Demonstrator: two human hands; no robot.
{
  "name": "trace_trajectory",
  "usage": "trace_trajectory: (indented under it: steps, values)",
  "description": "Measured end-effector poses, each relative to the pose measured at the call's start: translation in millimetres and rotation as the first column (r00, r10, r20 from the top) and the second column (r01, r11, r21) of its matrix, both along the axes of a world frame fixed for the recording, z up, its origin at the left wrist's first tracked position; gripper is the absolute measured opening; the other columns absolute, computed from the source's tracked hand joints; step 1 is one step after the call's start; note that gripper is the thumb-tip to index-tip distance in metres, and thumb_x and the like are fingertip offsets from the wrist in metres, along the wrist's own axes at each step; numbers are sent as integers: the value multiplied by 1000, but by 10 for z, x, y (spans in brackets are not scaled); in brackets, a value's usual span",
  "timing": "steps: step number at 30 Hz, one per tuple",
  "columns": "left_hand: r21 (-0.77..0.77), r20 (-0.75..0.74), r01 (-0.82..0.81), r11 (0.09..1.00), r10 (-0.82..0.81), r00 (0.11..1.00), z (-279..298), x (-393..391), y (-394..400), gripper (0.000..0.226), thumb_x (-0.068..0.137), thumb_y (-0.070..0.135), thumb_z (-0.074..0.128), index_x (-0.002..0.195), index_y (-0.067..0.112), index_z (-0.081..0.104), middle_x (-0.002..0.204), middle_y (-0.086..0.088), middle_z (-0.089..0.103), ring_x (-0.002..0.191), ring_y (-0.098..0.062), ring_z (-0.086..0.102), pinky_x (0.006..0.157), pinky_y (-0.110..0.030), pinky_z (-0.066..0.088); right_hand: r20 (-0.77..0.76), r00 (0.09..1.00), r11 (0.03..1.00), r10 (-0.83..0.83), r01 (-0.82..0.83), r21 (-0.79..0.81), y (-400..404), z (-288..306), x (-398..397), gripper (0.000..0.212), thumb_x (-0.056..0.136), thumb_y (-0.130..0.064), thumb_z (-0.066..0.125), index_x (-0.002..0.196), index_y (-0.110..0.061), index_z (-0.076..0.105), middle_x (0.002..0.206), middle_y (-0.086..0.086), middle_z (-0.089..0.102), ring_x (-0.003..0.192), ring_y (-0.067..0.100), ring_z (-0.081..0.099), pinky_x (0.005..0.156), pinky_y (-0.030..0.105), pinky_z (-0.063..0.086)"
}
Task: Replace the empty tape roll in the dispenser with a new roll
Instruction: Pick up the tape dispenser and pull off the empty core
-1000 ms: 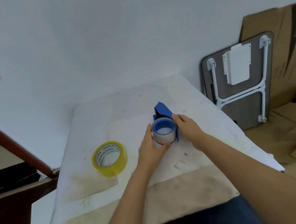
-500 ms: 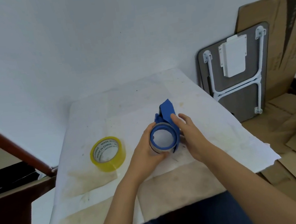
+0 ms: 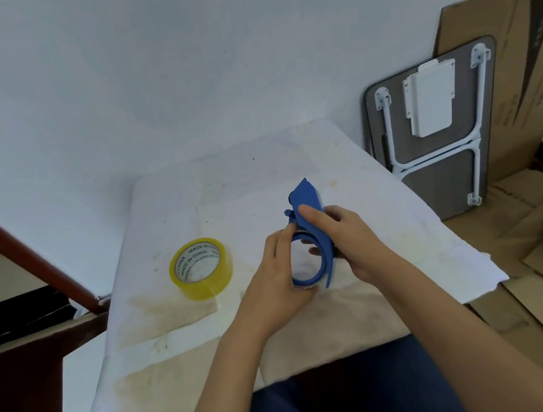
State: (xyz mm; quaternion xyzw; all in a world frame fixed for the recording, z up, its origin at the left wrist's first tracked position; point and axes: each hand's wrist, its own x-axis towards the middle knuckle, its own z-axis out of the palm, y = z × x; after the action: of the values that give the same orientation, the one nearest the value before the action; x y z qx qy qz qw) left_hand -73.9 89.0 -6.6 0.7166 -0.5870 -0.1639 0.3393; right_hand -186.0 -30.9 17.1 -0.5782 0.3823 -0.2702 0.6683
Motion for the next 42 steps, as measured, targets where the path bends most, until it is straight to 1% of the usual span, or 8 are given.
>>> trace_trajectory:
  steps: [7, 16, 22, 27, 31, 35, 38, 42]
  values:
    - [96, 22, 116, 989, -118, 993, 89, 294, 57, 92, 75, 6, 78, 149, 31, 30, 146, 13, 38, 122, -6, 49, 100, -31, 50, -108, 988, 993, 114, -114, 11, -80, 57, -145, 66, 71, -61, 73, 112, -10, 64, 109, 14, 73, 100, 34, 71, 88, 48, 59]
    - [77, 75, 99, 992, -104, 992, 85, 424, 89, 86, 79, 0, 74, 149, 30, 35, 145, 7, 41, 127, -7, 49, 96, -11, 41, -15, 958, 939, 285, -276, 205, -37, 122, -219, 30, 85, -35, 71, 112, -27, 59, 110, -1, 70, 97, 21, 68, 85, 44, 60]
    - [27, 60, 87, 996, -88, 994, 122, 398, 80, 84, 79, 1, 75, 148, 28, 36, 143, 5, 42, 125, -5, 48, 98, -15, 44, -21, 979, 971, 201, -197, 135, -8, 131, -161, 46, 82, -37, 73, 122, -24, 54, 117, -1, 70, 100, 20, 69, 83, 41, 61]
    - [-39, 69, 13, 999, -10, 998, 170, 410, 131, 84, 78, 8, 79, 142, 38, 33, 140, 12, 40, 115, 14, 43, 91, -7, 42, -90, 995, 998, 54, -52, 17, -44, 116, -128, 53, 80, -36, 76, 125, -23, 50, 115, 0, 66, 103, 22, 66, 88, 44, 58]
    - [-136, -196, -268, 954, 239, 951, 328, 492, 86, 84, 72, 14, 87, 127, 48, 34, 131, 20, 39, 116, 11, 41, 88, -8, 39, 12, 999, 997, -33, 33, 65, -139, 100, -157, 40, 82, -35, 74, 116, -28, 55, 114, 2, 68, 104, 25, 67, 90, 47, 57]
    - [124, 192, -466, 876, 440, 877, 498, 767, -258, 101, 73, 44, 83, 153, 23, 25, 147, -10, 35, 136, -29, 37, 107, -42, 37, 95, 989, 985, -116, 102, 139, -182, 107, -128, 44, 84, -35, 71, 124, -25, 57, 119, 6, 69, 106, 25, 67, 89, 46, 58]
    - [284, 431, -534, 796, 392, 813, 513, 975, -575, 108, 78, 62, 71, 159, 17, 15, 153, -16, 38, 140, -36, 35, 109, -47, 32, 109, 983, 978, -145, 126, 165, -204, 123, -116, 44, 86, -35, 71, 125, -24, 55, 119, 5, 68, 106, 24, 66, 88, 45, 58]
    - [368, 484, -532, 763, 331, 810, 396, 1124, -873, 105, 80, 65, 67, 159, 16, 16, 154, -17, 39, 142, -36, 34, 111, -45, 29, 89, 984, 978, -152, 137, 160, -244, 105, -125, 50, 83, -37, 72, 128, -25, 54, 120, 4, 68, 106, 23, 66, 80, 40, 59]
